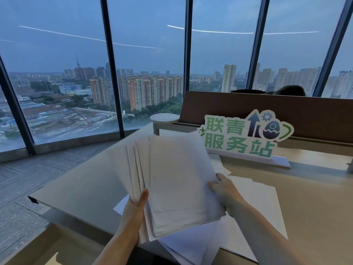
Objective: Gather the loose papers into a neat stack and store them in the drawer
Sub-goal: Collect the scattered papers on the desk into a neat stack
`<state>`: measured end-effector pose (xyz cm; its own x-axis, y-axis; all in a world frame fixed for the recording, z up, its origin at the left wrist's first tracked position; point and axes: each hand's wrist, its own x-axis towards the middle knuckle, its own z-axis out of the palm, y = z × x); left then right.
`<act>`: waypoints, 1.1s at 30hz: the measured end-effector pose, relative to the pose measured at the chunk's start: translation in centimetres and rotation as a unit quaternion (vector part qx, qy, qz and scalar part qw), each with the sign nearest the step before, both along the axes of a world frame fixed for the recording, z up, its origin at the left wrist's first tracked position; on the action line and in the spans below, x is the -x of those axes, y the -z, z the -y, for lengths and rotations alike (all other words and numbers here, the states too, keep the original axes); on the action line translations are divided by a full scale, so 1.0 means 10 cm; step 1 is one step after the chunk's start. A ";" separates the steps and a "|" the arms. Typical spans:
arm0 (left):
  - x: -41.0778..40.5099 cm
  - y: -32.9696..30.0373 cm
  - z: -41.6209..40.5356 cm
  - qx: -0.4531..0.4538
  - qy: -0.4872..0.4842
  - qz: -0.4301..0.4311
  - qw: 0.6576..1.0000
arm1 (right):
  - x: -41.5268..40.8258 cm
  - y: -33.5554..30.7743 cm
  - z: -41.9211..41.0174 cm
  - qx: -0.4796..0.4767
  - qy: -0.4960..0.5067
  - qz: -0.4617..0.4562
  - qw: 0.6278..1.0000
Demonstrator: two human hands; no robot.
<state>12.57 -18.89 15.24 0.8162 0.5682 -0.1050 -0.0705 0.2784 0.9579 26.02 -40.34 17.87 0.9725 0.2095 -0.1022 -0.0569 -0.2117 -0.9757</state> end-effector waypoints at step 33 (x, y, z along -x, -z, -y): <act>-0.15 -0.51 0.10 -0.129 -0.071 0.165 0.975 | 0.32 -0.14 0.06 -0.237 0.009 0.205 0.950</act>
